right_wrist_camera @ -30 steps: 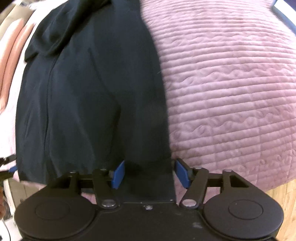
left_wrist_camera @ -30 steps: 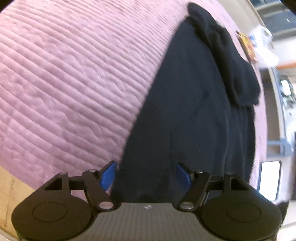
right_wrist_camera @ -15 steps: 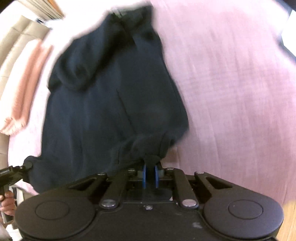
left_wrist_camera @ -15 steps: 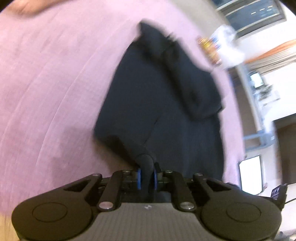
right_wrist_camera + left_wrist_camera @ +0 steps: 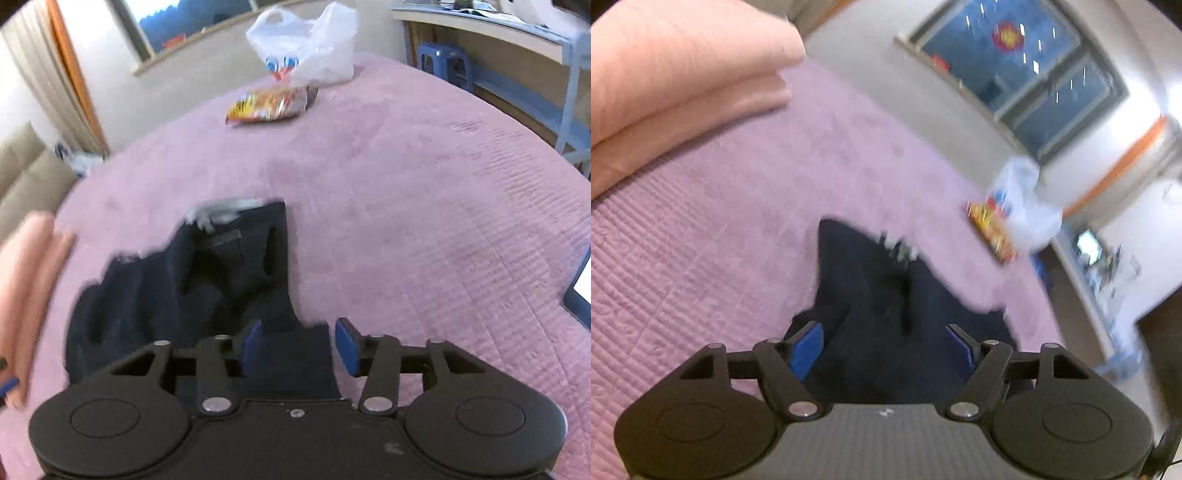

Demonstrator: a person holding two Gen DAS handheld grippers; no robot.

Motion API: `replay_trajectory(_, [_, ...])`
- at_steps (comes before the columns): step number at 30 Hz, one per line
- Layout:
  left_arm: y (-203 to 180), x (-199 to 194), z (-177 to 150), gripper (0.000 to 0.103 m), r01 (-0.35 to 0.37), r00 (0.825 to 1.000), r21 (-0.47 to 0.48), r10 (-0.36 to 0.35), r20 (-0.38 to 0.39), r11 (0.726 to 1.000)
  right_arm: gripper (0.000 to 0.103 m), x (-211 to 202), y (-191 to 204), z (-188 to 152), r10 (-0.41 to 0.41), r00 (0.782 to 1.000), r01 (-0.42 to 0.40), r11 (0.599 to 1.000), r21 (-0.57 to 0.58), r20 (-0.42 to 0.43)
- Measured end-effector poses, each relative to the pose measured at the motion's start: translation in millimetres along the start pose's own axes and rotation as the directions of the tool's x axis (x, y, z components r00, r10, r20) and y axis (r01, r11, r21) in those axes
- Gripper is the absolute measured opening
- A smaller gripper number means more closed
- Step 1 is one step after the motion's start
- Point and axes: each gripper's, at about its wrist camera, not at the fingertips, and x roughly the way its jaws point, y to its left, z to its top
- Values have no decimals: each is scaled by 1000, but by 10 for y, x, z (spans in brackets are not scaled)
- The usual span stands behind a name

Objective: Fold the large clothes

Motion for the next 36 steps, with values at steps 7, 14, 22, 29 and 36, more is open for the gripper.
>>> replay_trajectory(7, [-203, 513, -112, 63, -32, 988, 260, 71, -140, 965, 56, 209, 185, -219, -40, 995, 33, 997, -75, -94])
replay_trajectory(14, [-138, 1138, 72, 65, 23, 966, 294, 54, -252, 955, 69, 470, 400, -85, -80, 992, 69, 991, -113, -99])
replay_trajectory(22, [109, 1565, 139, 45, 109, 947, 164, -52, -317, 980, 69, 629, 383, -96, -119, 988, 111, 990, -85, -101])
replay_trajectory(29, [-16, 1438, 27, 5, 181, 950, 217, -114, -290, 959, 75, 742, 252, -70, -101, 990, 94, 992, -79, -101])
replay_trajectory(36, [106, 1452, 44, 11, 138, 953, 130, -95, -288, 982, 75, 1212, 10, -27, -24, 978, 24, 1000, -6, -207])
